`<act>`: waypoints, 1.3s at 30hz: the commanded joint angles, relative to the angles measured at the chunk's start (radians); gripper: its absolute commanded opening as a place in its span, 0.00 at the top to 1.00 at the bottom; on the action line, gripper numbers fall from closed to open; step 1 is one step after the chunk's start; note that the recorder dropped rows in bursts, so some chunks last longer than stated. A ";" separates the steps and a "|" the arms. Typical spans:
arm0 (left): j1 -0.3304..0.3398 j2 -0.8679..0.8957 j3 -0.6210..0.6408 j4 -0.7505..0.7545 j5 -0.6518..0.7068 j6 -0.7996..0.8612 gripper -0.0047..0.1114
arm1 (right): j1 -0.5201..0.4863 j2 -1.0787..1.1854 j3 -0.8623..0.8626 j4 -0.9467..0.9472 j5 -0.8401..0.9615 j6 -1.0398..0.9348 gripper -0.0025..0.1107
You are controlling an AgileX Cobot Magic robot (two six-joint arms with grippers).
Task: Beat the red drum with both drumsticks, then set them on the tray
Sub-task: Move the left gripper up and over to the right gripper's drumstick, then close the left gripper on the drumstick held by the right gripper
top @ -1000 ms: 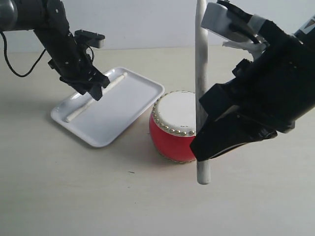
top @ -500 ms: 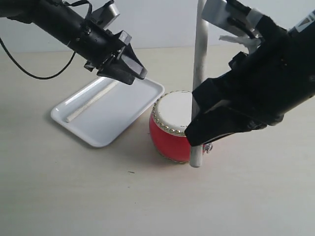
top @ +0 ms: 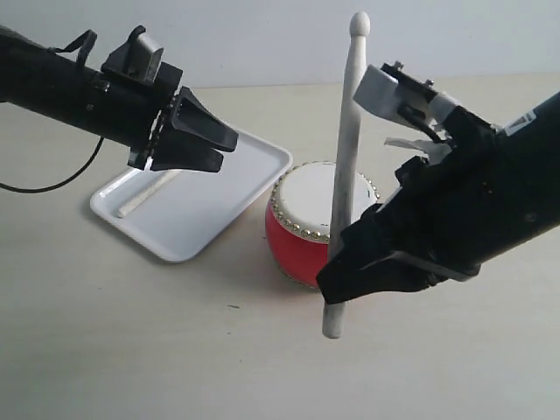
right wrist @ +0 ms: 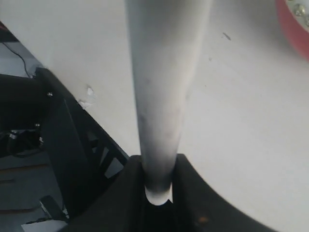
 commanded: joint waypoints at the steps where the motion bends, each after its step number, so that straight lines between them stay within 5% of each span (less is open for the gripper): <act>1: 0.000 -0.088 0.089 -0.075 0.005 0.071 0.53 | -0.072 0.046 0.004 0.094 0.082 -0.154 0.98; 8: 0.000 -0.237 0.190 -0.121 0.005 0.122 0.53 | -0.204 0.194 0.004 0.363 0.277 -0.463 0.98; 15: 0.000 -0.383 0.360 -0.226 0.005 0.161 0.65 | -0.201 0.254 0.004 0.411 0.277 -0.495 0.98; 26: 0.000 -0.576 0.548 -0.309 0.005 0.168 0.65 | -0.201 0.254 0.004 0.447 0.277 -0.500 0.98; 28: 0.000 -0.612 0.560 -0.312 0.005 0.168 0.62 | -0.178 0.254 0.004 0.447 0.277 -0.498 0.98; 34: 0.000 -0.684 0.621 -0.298 0.005 0.156 0.32 | -0.051 0.254 0.004 0.473 0.277 -0.502 0.98; 39: 0.000 -0.712 0.704 -0.282 0.005 0.144 0.35 | 0.006 0.254 0.004 0.541 0.277 -0.520 0.98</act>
